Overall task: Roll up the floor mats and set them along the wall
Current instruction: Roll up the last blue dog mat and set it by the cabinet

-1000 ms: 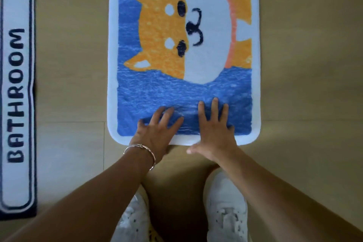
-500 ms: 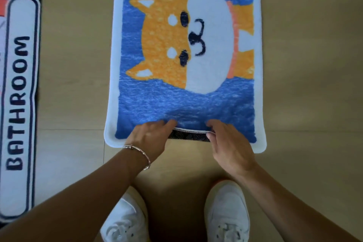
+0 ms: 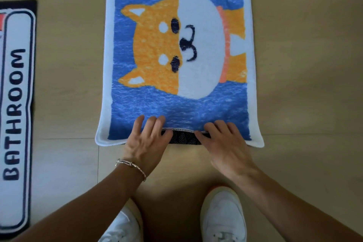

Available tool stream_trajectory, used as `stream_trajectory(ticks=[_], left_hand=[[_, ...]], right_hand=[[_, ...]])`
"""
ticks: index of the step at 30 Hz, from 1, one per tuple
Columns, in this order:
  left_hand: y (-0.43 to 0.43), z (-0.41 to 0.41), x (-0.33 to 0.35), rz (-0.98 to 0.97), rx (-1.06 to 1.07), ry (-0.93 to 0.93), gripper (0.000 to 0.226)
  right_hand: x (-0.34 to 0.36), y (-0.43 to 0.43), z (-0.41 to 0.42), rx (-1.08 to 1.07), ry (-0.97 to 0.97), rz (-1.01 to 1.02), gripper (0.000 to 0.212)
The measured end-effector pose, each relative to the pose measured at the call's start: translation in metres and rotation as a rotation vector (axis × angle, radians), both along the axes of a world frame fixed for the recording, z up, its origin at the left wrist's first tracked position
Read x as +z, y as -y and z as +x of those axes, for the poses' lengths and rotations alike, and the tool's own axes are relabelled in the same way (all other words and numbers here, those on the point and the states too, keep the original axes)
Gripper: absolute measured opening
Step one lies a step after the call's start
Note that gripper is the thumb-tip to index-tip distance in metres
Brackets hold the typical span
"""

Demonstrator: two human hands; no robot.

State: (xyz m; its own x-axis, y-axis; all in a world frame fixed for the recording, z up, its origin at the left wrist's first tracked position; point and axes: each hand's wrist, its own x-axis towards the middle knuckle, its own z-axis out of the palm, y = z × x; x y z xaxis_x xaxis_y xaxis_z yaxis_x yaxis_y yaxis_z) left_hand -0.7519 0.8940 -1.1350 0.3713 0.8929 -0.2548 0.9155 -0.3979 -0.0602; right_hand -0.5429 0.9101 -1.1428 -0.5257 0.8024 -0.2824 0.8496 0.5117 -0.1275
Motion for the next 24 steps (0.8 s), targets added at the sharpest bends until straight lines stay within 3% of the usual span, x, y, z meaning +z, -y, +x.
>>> stream_trajectory(ticks=[4, 8, 11, 13, 16, 18, 19, 22, 24], left_hand=[[0.020, 0.009, 0.000, 0.001, 0.042, -0.056, 0.046], [0.033, 0.012, -0.005, -0.010, 0.196, 0.017, 0.048], [0.028, 0.003, -0.012, -0.063, 0.260, 0.115, 0.061], [0.016, -0.005, -0.014, -0.145, 0.298, 0.170, 0.071], [0.000, -0.017, -0.013, -0.168, 0.278, 0.216, 0.060], [-0.009, -0.024, -0.012, -0.198, 0.234, 0.284, 0.038], [-0.013, -0.027, -0.011, -0.223, 0.255, 0.315, 0.029], [-0.027, -0.033, -0.010, -0.475, 0.405, 0.285, 0.033], [-0.036, -0.031, -0.007, -0.567, 0.530, 0.339, 0.023]], right_hand=[[-0.002, 0.001, -0.012, -0.106, -0.032, -0.033, 0.046], [0.002, -0.009, -0.007, -0.223, -0.208, -0.255, 0.031], [0.003, -0.021, 0.000, -0.288, -0.315, -0.463, 0.051], [0.004, -0.027, 0.005, -0.332, -0.334, -0.532, 0.033], [0.003, -0.037, 0.008, -0.404, -0.319, -0.676, 0.026], [0.001, -0.042, 0.009, -0.463, -0.342, -0.721, 0.024], [0.001, -0.044, 0.009, -0.475, -0.355, -0.727, 0.022], [0.001, -0.040, 0.007, -0.398, -0.292, -0.651, 0.020], [0.005, -0.036, 0.001, -0.314, -0.226, -0.452, 0.021]])
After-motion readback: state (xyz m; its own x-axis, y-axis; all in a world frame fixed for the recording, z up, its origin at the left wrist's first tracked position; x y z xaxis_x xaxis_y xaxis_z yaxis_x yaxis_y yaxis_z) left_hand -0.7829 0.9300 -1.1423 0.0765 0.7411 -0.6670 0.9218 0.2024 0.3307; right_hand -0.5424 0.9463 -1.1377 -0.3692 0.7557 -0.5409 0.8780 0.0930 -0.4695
